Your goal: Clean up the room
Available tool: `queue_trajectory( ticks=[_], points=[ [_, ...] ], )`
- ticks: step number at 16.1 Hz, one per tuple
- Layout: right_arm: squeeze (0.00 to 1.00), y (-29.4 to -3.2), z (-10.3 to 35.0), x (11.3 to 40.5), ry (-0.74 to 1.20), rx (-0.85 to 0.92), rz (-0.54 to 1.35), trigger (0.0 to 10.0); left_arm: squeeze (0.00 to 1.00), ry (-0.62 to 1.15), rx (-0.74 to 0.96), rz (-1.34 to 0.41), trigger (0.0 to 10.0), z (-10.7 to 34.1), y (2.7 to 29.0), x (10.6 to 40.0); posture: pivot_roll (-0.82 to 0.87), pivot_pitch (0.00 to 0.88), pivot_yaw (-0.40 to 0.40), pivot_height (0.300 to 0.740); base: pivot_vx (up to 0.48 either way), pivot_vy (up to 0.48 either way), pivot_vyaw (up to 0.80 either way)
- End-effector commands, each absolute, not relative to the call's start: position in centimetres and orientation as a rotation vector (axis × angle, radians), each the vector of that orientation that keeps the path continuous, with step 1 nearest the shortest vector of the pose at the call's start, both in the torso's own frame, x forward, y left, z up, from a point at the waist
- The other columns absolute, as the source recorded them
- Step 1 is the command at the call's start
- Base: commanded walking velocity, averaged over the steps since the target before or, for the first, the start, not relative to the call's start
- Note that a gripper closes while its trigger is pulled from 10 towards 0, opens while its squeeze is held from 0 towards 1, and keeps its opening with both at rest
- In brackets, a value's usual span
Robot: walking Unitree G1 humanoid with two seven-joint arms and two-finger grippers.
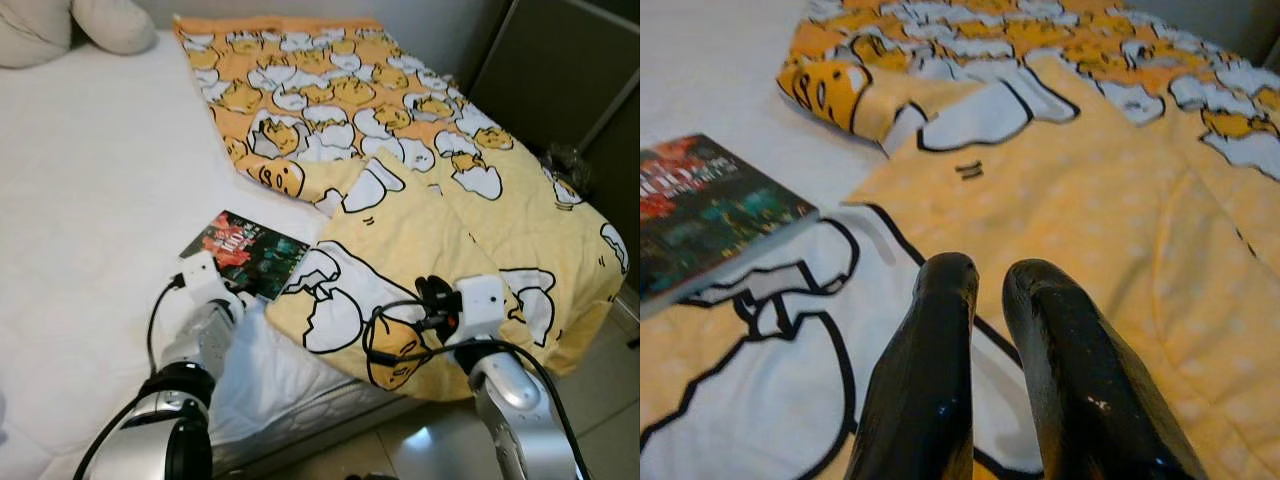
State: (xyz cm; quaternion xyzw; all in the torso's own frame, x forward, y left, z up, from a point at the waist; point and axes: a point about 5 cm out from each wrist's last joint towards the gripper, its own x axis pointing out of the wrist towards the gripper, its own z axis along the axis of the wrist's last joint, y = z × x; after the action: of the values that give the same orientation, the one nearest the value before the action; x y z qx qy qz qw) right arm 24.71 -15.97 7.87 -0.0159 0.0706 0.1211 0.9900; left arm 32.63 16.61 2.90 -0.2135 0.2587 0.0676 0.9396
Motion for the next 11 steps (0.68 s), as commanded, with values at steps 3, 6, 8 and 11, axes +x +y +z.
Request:
queue_trajectory(
  ticks=[3, 6, 8, 11],
  points=[
    [0.31, -16.4, 8.3, 24.2, 0.142, -0.036, 0.235, 10.0, 0.0, 0.485, -0.49, 0.086, 10.0, 3.7, 15.1, 33.4, -0.14, 0.117, -0.086, 0.74, 0.0, 0.0, 0.0],
    [0.32, -16.4, 8.5, 24.1, 0.143, -0.036, 0.233, 10.0, 0.0, 0.498, -0.45, 0.059, 10.0, 3.6, 14.4, 33.3, -0.14, 0.119, -0.083, 0.74, 0.0, 0.0, 0.0],
    [0.32, -16.3, 8.5, 24.1, 0.146, -0.033, 0.235, 10.0, 0.0, 0.52, -0.502, 0.074, 10.0, 3.3, 13.9, 33.2, -0.14, 0.123, -0.082, 0.74, 0.0, 0.0, 0.0],
    [0.32, -16.2, 8.4, 24.0, 0.152, -0.033, 0.239, 10.0, 0.0, 0.575, -0.594, 0.114, 10.0, 2.4, 13.5, 32.7, -0.15, 0.126, -0.083, 0.74, 0.0, 0.0, 0.0]
  ],
)
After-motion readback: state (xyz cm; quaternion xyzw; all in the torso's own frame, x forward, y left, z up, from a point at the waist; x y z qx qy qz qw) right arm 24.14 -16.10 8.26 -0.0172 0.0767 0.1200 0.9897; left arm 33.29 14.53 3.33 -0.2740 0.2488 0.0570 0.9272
